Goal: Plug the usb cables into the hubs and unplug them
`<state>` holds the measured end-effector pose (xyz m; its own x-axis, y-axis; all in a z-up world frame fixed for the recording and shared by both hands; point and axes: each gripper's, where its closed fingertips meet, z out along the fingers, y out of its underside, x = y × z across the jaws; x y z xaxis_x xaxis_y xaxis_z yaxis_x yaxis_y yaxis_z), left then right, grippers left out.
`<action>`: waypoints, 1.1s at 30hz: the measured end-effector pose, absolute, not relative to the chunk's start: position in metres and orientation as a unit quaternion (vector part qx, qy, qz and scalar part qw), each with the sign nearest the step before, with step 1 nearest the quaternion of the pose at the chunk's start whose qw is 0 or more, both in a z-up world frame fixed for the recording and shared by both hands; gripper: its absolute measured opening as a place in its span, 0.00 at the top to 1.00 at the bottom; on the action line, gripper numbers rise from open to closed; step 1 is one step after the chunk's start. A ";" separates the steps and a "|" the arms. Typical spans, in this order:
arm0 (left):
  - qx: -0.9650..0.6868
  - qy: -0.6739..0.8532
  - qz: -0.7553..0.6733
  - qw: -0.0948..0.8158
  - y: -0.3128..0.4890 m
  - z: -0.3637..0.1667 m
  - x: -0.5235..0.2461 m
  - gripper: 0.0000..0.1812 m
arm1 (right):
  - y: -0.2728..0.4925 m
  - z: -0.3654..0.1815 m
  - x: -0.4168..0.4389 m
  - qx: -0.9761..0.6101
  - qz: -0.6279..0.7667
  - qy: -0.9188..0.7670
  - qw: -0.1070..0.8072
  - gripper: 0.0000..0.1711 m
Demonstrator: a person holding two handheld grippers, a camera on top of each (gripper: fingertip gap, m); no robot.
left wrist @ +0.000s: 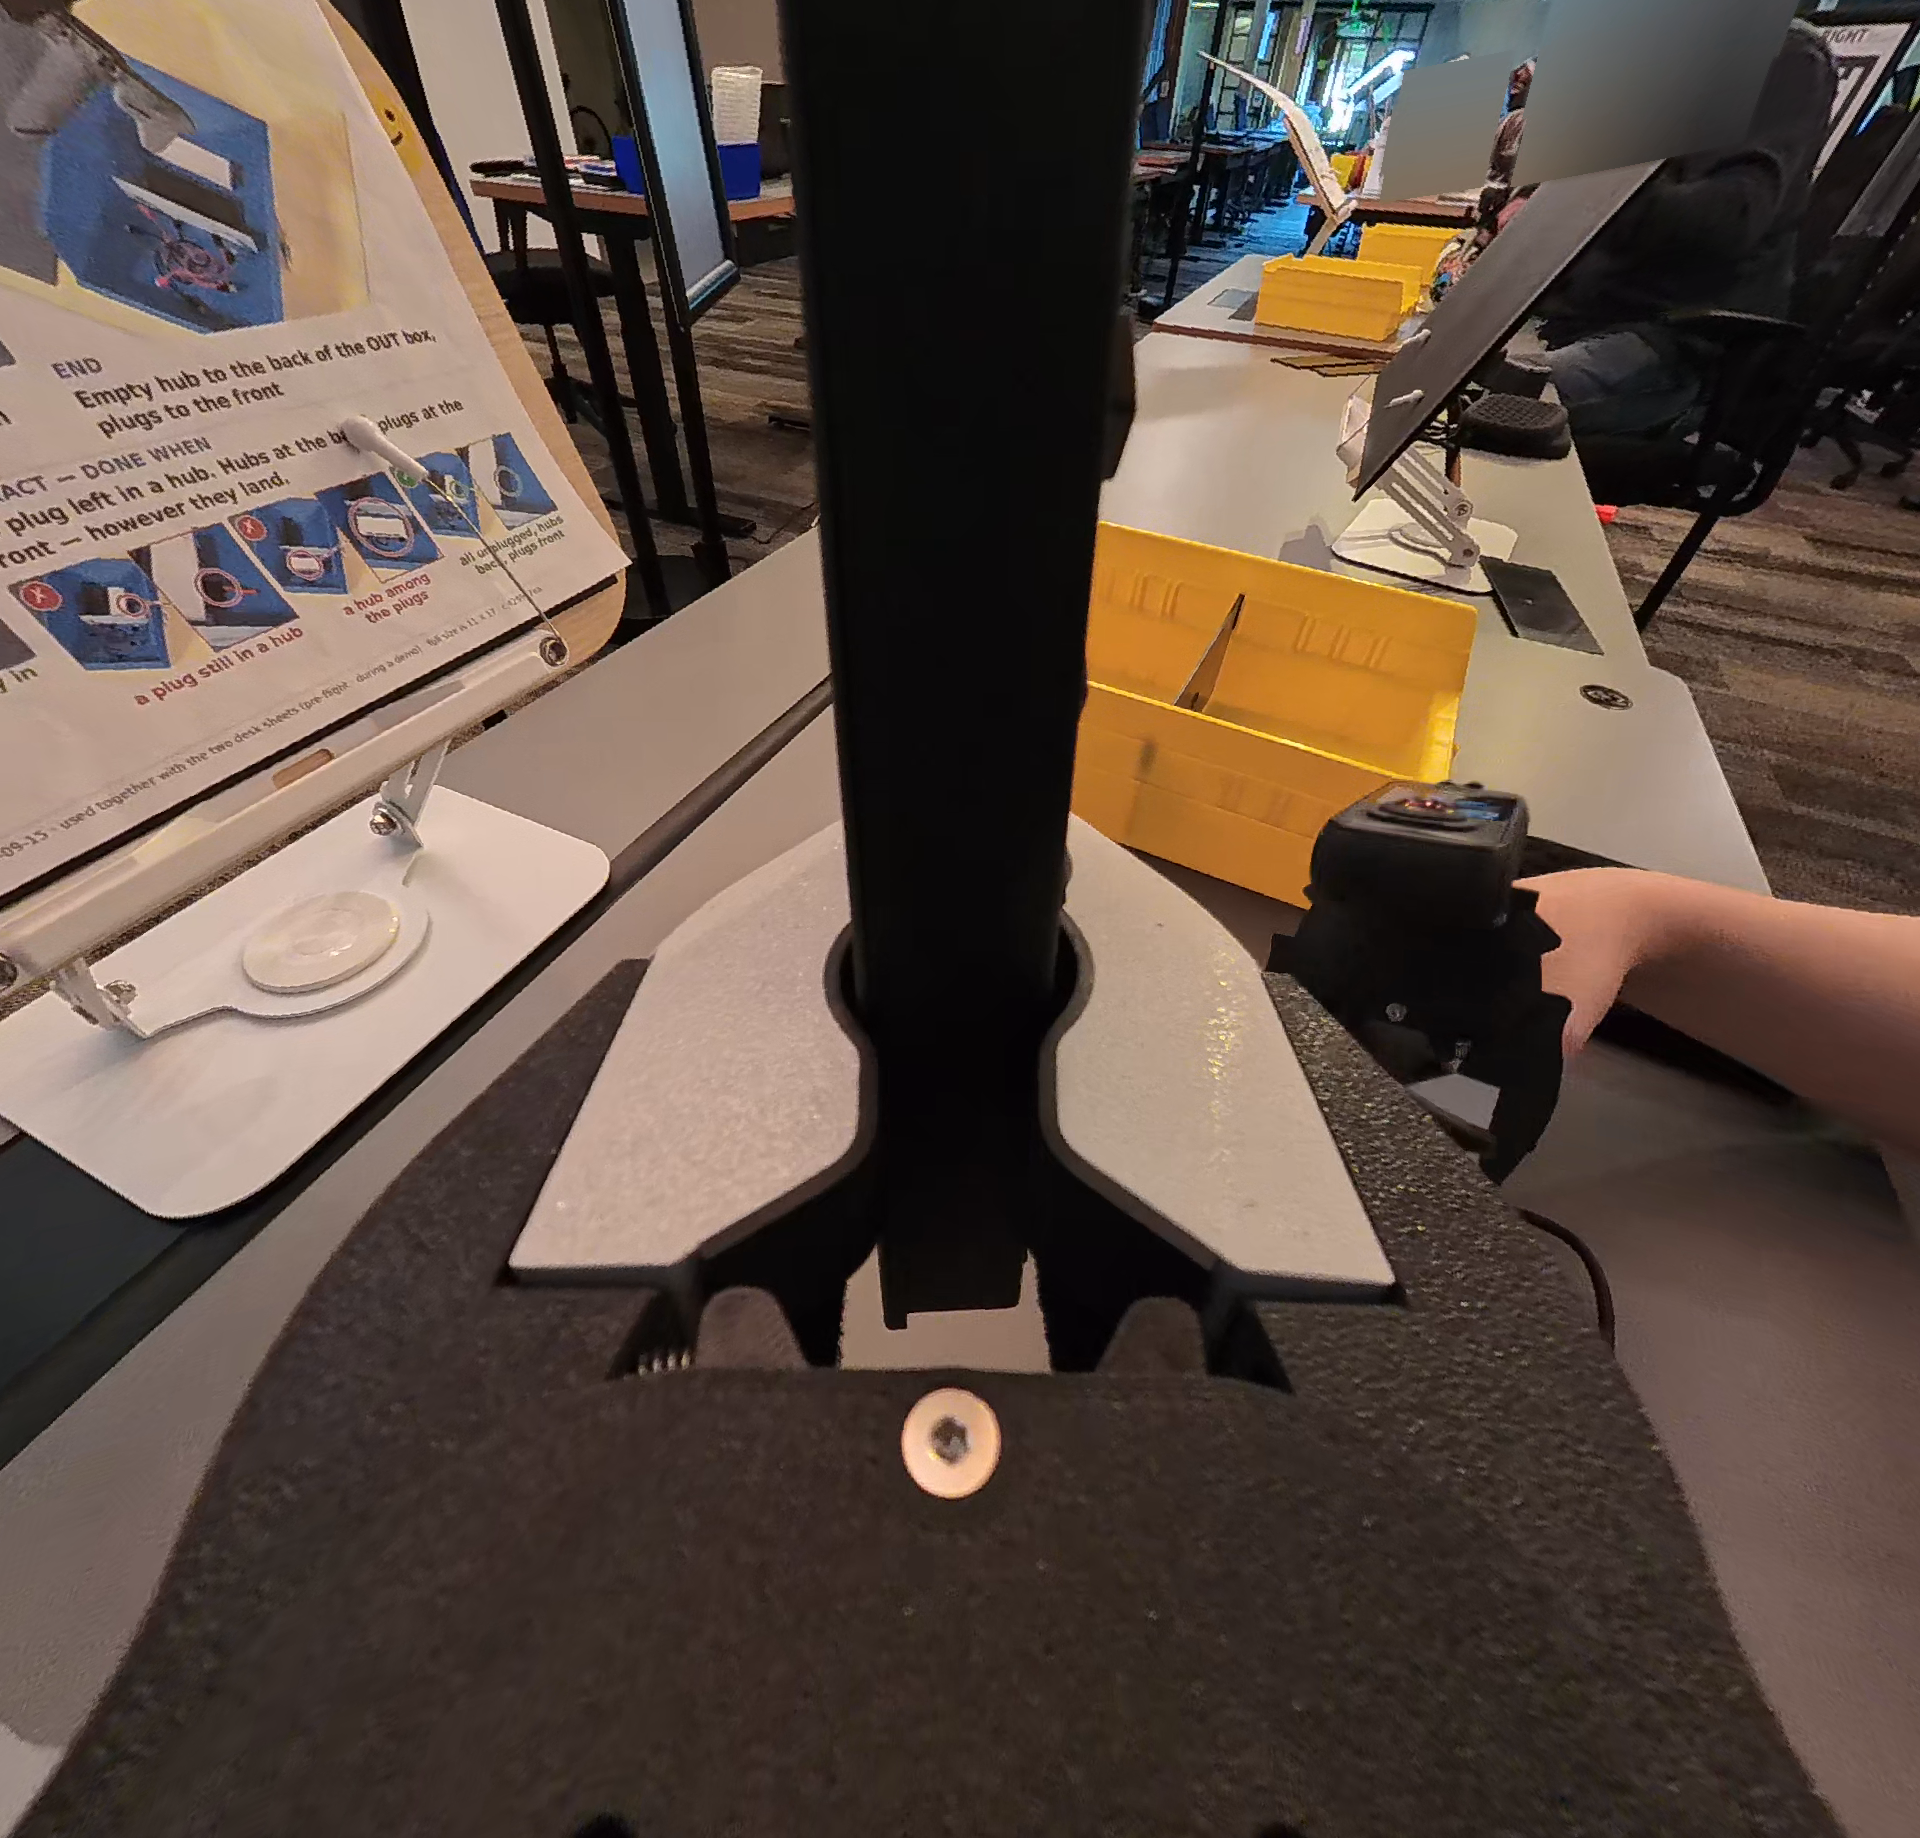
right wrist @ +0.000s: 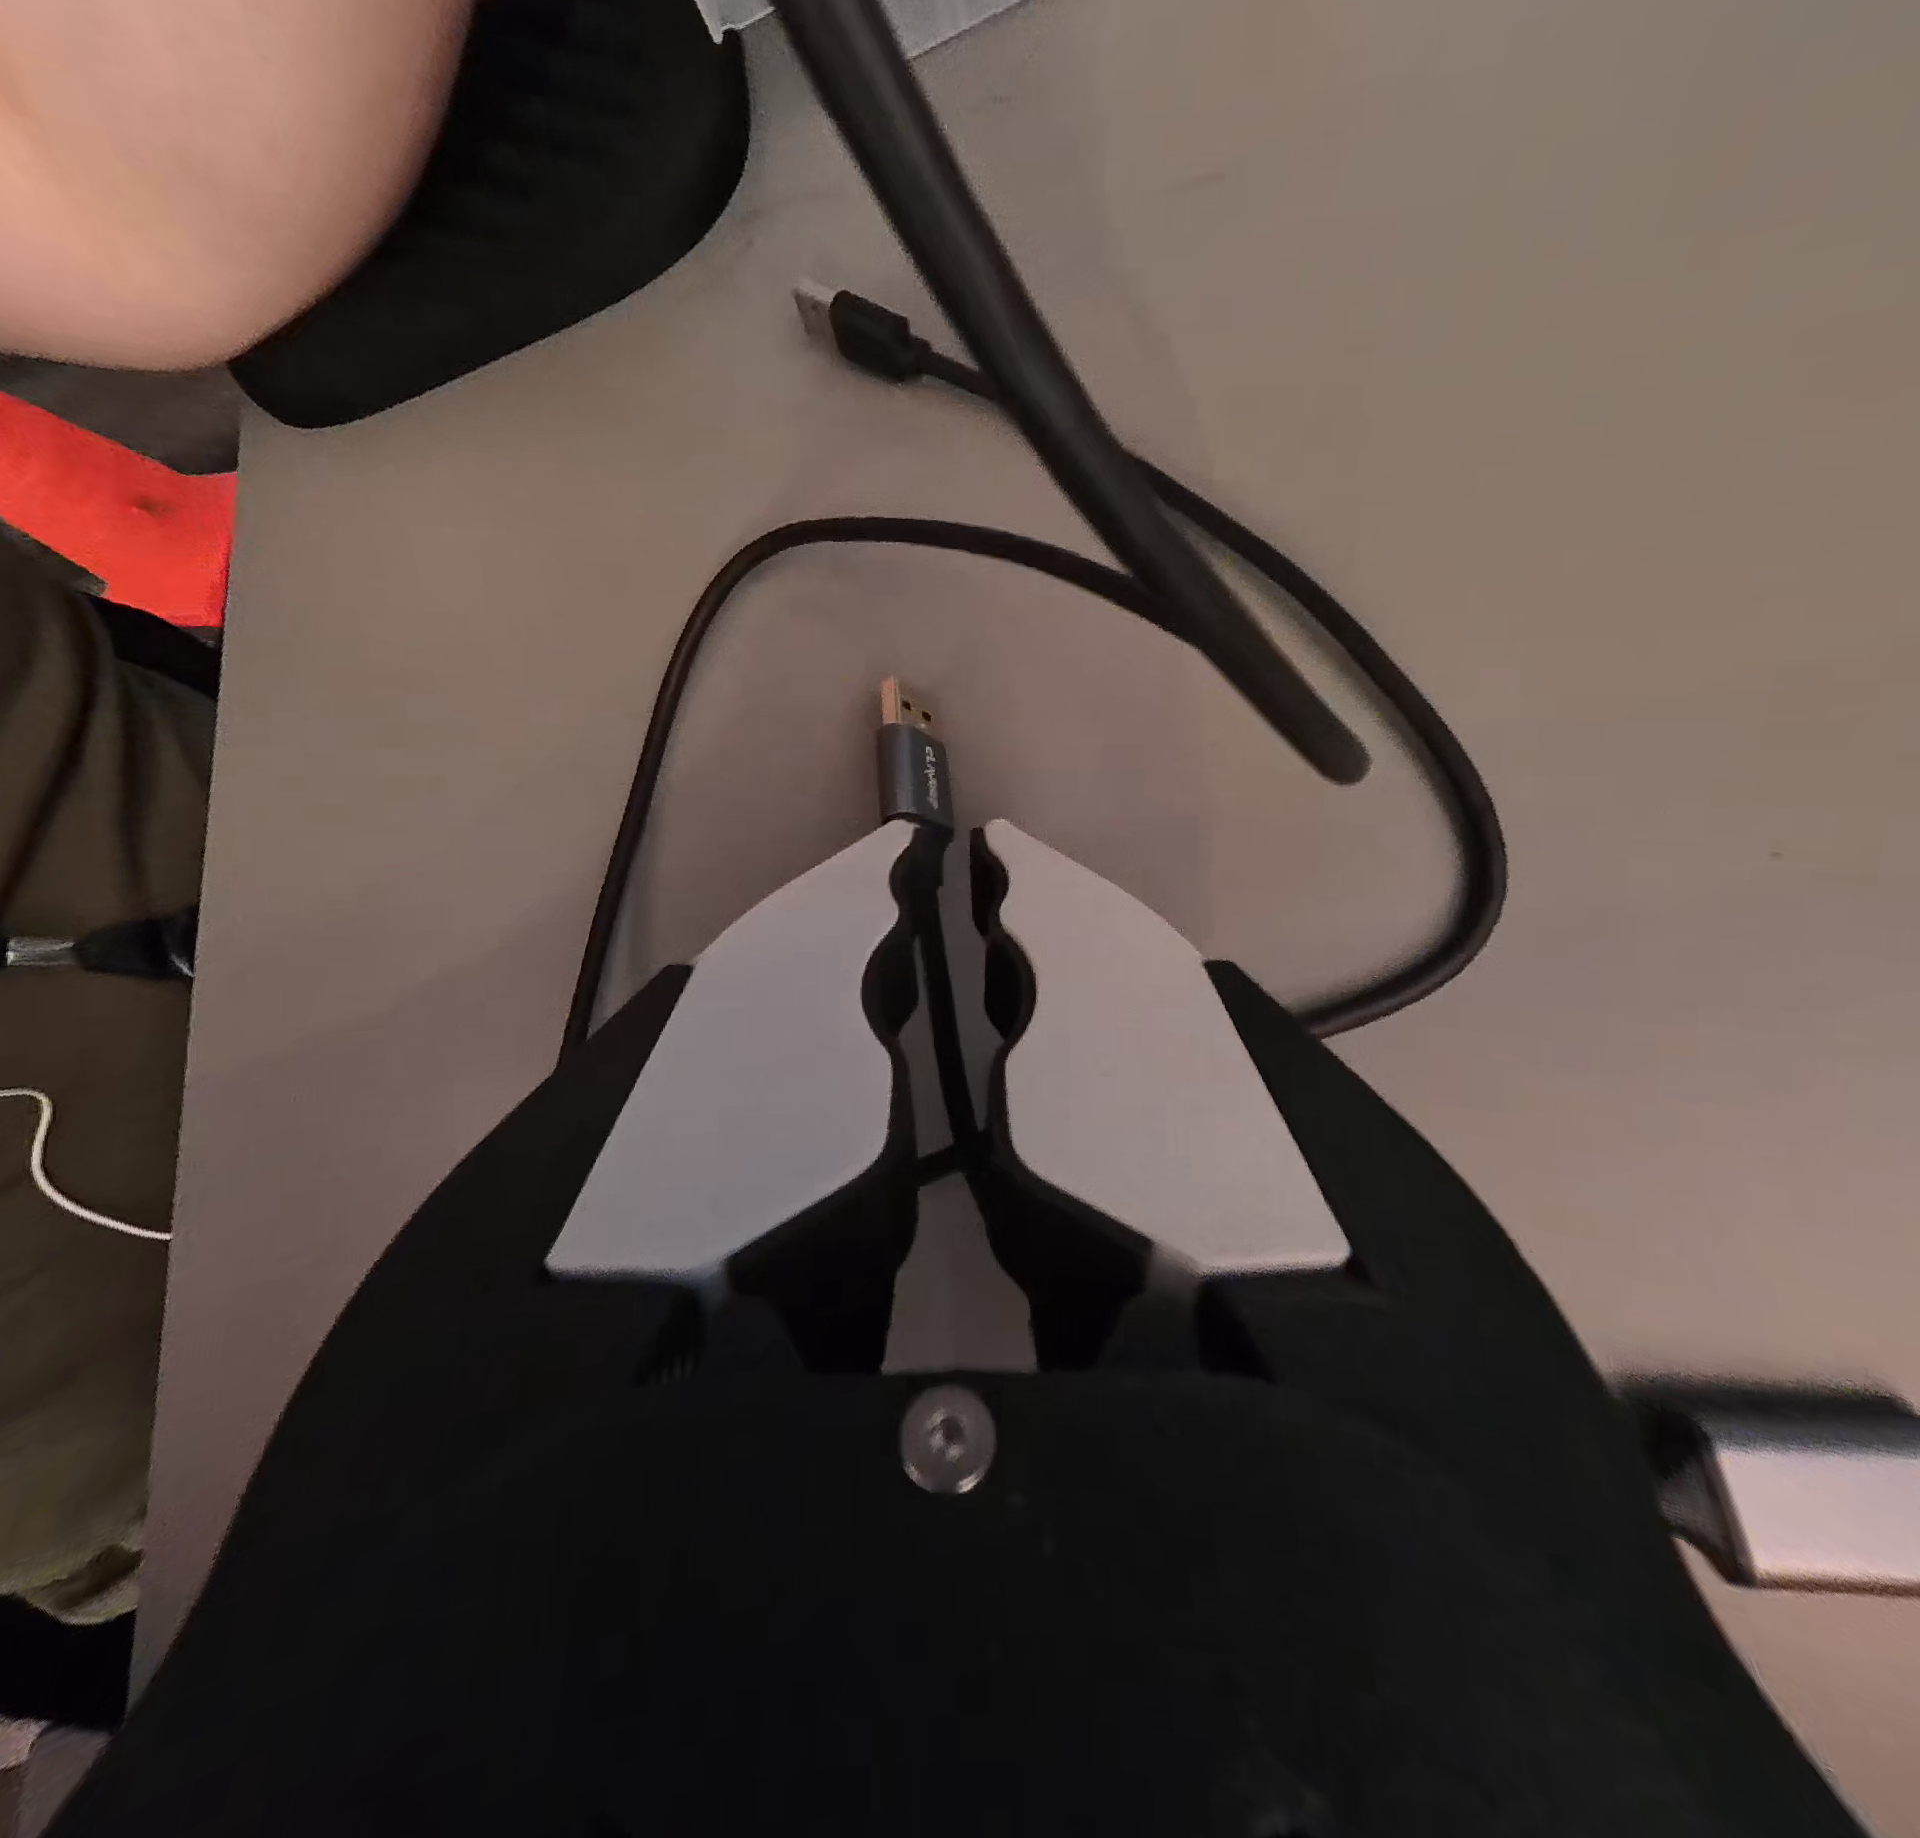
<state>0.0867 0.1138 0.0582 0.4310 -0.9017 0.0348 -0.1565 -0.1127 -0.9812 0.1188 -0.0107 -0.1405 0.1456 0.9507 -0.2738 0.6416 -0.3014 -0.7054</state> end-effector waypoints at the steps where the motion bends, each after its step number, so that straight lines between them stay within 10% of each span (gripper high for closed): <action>1: -0.658 0.401 -0.352 0.531 0.114 0.059 0.086 0.86 | -0.013 -0.143 0.120 -0.728 0.357 -0.546 0.209 0.95; 33: -0.660 0.410 -0.347 0.525 0.113 0.054 0.092 0.86 | -0.042 -0.148 0.121 -0.716 0.401 -0.557 0.123 0.93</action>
<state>0.0920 0.1128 0.0540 0.4226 -0.9059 0.0287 -0.1765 -0.1133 -0.9778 0.1207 -0.0417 -0.1480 0.0564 0.8973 -0.4379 0.6997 -0.3484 -0.6238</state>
